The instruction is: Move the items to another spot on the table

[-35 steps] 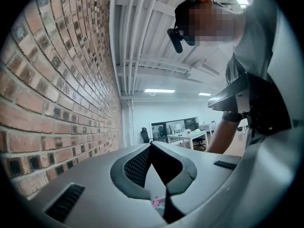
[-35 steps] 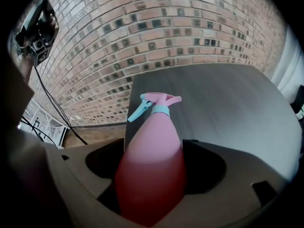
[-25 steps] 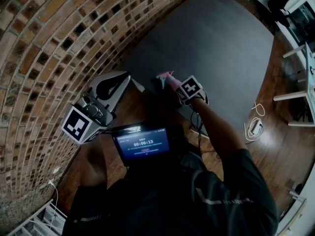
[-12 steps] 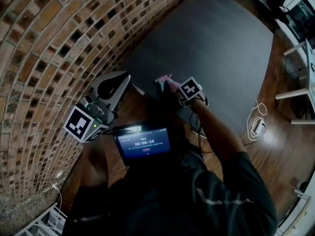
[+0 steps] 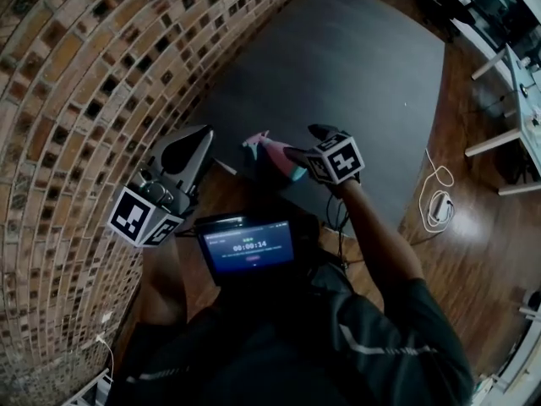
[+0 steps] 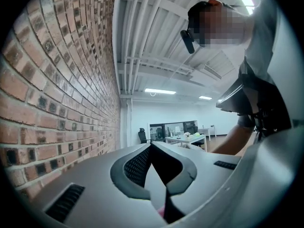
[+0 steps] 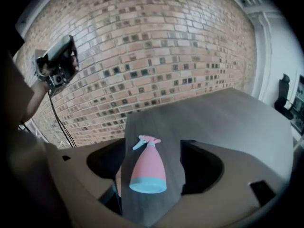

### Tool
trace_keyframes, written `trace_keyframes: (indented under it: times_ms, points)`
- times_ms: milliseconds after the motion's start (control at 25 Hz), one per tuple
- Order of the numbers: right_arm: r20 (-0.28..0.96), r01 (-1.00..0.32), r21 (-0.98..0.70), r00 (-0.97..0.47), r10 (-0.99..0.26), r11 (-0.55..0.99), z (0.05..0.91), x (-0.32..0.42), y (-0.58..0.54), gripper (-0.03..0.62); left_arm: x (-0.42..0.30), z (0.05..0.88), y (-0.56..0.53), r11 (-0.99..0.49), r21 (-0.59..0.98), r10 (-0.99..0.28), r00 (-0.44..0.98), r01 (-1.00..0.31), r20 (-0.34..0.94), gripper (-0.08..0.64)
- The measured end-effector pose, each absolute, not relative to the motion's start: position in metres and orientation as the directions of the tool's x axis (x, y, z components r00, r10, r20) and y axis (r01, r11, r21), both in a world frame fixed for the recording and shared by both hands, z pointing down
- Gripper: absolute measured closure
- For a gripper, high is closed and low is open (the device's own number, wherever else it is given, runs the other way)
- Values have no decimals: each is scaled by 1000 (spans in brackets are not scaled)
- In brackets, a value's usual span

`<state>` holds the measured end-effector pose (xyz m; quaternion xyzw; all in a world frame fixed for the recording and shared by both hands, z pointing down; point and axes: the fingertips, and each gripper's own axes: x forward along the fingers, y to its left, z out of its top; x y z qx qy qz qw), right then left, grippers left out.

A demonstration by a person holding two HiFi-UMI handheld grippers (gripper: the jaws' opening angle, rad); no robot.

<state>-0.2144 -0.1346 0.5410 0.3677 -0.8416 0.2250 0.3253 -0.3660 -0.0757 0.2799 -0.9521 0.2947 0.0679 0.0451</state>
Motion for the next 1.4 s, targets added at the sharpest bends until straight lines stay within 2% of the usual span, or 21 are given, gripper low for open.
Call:
trace_keyframes:
  times_ms: [160,240,320,440,520,640,920,1400]
  points:
    - [497,-702,-131,-658,-566,700,450,-216,-116,323,-341,270,-62,-833,-40,-538,824,-552,-176,563]
    - [390,-680,-137,-705,-592,720,411,-211,-100,338,-327,266,-47,-842,-55,-521,835,-537,-178,563]
    - [313,-670,-125,-727,-612,732,382,-197,-75,396,-310,261,-25,-844,-77,-511,841,-530,-178,563]
    - [235,-668,-103,-736,-635,737,349,-177,-43,411,-292,253,0,-844,-96,-505,842,-528,-189,563]
    - [194,-668,-89,-739,-645,739,332,-171,-32,505,-290,249,3,-845,-90,-503,841,-527,-200,563]
    - [146,-671,-78,-739,-657,738,311,-167,-23,591,-292,244,4,-843,-77,-507,834,-533,-217,563]
    - [113,-693,-44,-719,-685,720,287,-155,-4,594,-297,234,14,-823,-18,-549,802,-568,-237,563]
    - [93,-694,-38,-719,-689,719,280,-150,-7,594,-295,223,25,-813,-35,-556,794,-580,-248,563]
